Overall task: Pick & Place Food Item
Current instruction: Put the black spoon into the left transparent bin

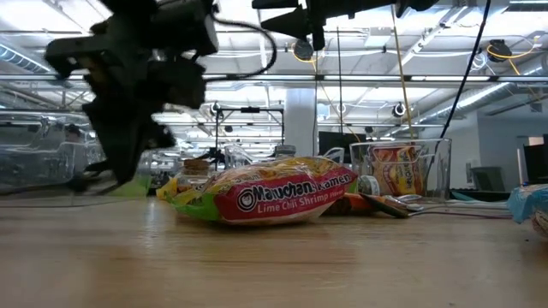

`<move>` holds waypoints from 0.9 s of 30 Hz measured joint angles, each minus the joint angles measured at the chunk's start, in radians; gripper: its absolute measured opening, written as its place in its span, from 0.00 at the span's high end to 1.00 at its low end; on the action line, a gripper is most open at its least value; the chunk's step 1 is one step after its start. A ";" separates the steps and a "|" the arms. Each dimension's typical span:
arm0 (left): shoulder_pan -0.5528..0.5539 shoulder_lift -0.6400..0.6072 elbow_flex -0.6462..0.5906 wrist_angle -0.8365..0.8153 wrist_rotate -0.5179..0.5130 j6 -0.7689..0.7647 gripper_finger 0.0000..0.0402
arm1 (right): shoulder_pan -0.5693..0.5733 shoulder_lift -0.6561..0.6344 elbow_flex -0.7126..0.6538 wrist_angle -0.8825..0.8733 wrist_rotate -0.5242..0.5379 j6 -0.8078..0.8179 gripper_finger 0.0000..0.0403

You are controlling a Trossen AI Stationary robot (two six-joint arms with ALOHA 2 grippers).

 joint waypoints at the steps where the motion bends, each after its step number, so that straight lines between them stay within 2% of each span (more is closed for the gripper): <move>1: 0.000 0.000 0.026 -0.024 -0.017 0.015 0.98 | -0.002 0.000 0.000 0.000 0.000 0.000 0.47; 11: 0.001 0.000 0.274 -0.209 -0.202 0.140 0.97 | -0.005 0.000 0.000 -0.018 0.000 0.000 0.47; 17: 0.041 0.000 0.402 -0.341 -0.297 0.215 0.98 | -0.006 -0.003 0.000 -0.013 0.000 -0.026 0.47; 24: 0.110 -0.001 0.585 -0.525 -0.449 0.316 0.98 | -0.012 -0.090 0.002 -0.039 0.001 -0.079 0.47; 27: 0.144 -0.001 0.679 -0.561 -0.464 0.341 0.98 | -0.019 -0.140 0.002 -0.079 0.002 -0.078 0.47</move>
